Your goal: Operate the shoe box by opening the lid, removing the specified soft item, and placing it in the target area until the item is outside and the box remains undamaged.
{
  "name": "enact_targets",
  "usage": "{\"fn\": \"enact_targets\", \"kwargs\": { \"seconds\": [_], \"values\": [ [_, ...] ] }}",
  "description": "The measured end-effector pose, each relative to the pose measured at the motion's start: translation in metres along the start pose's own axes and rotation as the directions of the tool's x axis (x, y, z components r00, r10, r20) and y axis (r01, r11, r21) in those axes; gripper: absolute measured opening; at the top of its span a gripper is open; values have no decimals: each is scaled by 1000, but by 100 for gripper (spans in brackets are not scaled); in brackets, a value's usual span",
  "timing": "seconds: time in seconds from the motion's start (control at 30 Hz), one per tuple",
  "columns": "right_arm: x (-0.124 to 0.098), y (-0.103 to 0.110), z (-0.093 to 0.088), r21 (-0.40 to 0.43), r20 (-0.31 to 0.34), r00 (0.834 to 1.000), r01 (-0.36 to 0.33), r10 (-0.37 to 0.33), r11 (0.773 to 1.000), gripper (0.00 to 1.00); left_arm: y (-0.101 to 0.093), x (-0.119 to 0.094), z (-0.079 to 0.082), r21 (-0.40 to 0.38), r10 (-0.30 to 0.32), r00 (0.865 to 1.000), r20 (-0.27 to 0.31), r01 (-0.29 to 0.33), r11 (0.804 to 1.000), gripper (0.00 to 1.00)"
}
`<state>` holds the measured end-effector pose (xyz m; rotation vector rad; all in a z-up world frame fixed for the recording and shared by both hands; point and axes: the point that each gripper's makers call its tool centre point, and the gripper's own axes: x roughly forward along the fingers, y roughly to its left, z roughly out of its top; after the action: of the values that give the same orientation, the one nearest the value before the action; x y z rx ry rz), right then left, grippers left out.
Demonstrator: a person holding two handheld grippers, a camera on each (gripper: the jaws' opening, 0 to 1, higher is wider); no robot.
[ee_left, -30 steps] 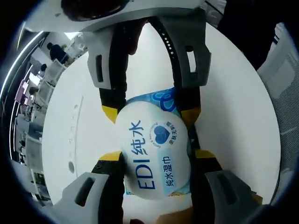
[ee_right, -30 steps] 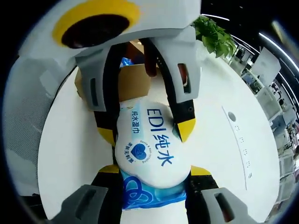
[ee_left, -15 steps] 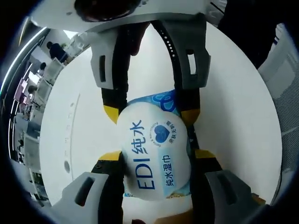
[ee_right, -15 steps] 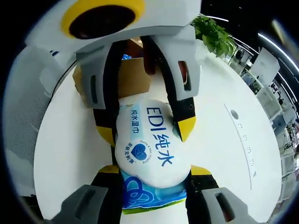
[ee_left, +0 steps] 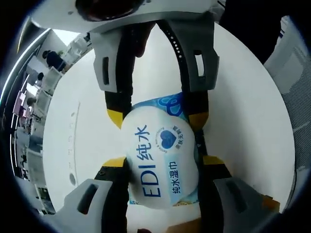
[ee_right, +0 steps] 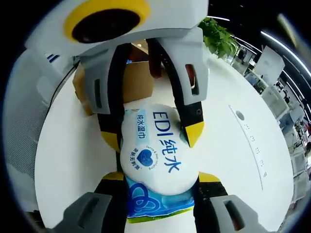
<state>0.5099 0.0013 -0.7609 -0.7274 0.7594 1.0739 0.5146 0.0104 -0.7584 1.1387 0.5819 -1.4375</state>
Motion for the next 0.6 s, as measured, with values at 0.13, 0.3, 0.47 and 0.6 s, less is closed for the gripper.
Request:
{"fn": "enact_targets", "kwargs": {
  "seconds": [0.13, 0.3, 0.47, 0.6],
  "values": [
    [0, 1, -1, -4, -13, 1000, 5, -5, 1000, 52, 1, 1, -1, -4, 0, 1000, 1, 0, 1000, 58],
    [-1, 1, -2, -9, -43, 999, 23, -23, 1000, 53, 1, -1, -2, -8, 7, 1000, 6, -7, 1000, 57],
    [-9, 0, -4, 21, -58, 998, 38, -37, 999, 52, 2, -8, -3, 15, 21, 1000, 3, -21, 1000, 55],
    [-19, 1, -2, 45, -59, 997, 52, -50, 998, 52, 2, -14, -3, 10, 25, 1000, 15, -25, 1000, 53]
  ]
}}
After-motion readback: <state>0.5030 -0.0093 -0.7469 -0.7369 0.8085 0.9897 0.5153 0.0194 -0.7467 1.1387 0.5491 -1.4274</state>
